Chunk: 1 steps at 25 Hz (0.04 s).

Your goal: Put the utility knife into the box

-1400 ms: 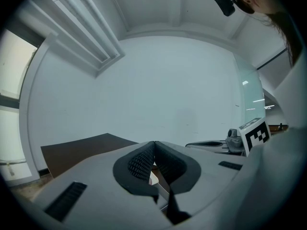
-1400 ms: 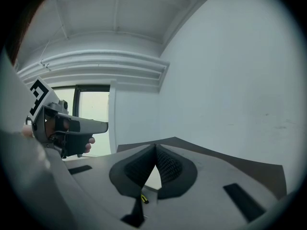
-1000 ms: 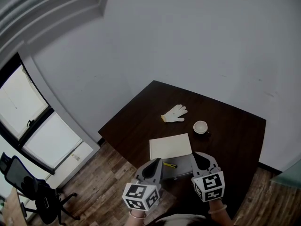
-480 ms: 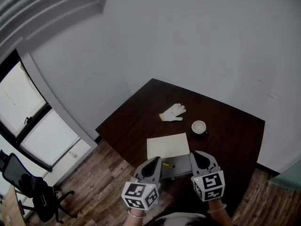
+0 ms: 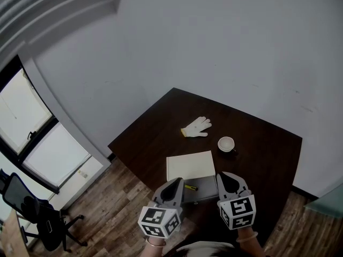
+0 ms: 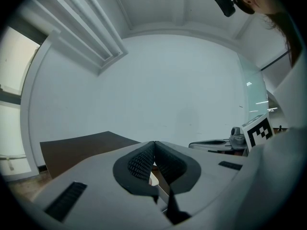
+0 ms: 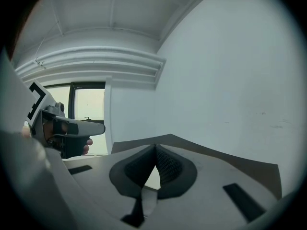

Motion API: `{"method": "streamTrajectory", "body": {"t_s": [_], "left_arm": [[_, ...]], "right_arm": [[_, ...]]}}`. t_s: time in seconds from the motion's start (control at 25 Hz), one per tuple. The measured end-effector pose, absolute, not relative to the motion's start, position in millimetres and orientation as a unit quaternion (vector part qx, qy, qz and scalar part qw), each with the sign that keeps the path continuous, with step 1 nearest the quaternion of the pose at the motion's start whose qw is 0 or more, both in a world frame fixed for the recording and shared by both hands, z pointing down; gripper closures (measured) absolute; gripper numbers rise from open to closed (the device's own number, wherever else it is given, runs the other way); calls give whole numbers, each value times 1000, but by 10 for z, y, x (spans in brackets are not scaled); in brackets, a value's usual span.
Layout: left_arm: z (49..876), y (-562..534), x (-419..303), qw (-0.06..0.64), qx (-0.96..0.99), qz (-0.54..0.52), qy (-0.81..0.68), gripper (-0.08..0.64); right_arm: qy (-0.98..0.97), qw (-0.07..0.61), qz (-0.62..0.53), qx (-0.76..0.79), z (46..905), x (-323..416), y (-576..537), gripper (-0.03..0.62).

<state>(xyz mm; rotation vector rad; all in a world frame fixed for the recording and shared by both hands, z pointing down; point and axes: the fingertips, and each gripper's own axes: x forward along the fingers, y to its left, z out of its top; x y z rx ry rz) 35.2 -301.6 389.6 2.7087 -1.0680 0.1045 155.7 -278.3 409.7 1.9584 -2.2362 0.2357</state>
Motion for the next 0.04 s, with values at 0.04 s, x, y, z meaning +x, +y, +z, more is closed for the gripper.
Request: {"method": "streamTrajectory", "body": {"t_s": [0.04], "left_arm": [[3900, -3021, 358, 114, 924, 36, -364, 543]], "right_arm": [[-747, 79, 80, 655, 4100, 1567, -2785, 587]]}}
